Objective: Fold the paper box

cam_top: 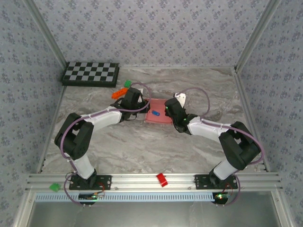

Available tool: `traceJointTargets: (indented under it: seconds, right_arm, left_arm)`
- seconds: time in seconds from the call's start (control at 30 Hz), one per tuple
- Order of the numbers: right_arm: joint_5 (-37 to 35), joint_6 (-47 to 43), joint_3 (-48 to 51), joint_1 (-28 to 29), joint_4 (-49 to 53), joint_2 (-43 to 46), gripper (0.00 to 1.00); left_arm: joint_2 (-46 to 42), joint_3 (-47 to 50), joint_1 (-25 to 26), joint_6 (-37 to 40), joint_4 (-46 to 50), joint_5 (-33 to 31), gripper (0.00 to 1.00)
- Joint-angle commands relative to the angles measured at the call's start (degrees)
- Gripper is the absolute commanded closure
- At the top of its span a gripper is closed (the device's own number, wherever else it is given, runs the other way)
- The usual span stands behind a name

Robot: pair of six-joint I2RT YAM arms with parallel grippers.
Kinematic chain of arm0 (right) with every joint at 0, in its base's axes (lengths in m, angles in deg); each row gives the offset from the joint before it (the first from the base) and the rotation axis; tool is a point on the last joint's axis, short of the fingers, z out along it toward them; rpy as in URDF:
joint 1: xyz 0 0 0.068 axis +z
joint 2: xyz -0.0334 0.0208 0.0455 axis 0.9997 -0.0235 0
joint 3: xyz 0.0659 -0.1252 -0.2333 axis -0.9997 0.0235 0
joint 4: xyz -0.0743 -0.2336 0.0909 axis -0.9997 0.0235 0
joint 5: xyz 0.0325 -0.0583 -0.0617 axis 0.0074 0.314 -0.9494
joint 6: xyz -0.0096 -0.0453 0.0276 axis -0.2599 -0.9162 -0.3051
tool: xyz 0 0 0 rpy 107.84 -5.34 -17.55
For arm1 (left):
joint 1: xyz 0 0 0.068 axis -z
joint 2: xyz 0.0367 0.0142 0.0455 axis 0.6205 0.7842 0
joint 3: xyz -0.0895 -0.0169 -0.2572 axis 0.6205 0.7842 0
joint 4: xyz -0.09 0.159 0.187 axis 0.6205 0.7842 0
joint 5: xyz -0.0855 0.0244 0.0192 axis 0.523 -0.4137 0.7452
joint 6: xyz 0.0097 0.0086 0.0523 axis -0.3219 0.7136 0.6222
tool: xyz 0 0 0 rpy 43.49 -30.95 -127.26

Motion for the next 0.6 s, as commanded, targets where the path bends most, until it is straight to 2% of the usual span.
traceJointTargets:
  seconds: [0.0, 0.57]
  right_arm:
    - [0.32, 1.70, -1.67, 0.37, 1.04, -0.54, 0.78]
    - [0.59, 1.78, -0.48, 0.73, -0.09, -1.26, 0.79]
  left_arm:
    - [-1.33, 0.06, 0.37, -0.55, -0.44, -0.21, 0.83]
    - [-1.78, 1.93, 0.46, -0.64, -1.50, -0.35, 0.84]
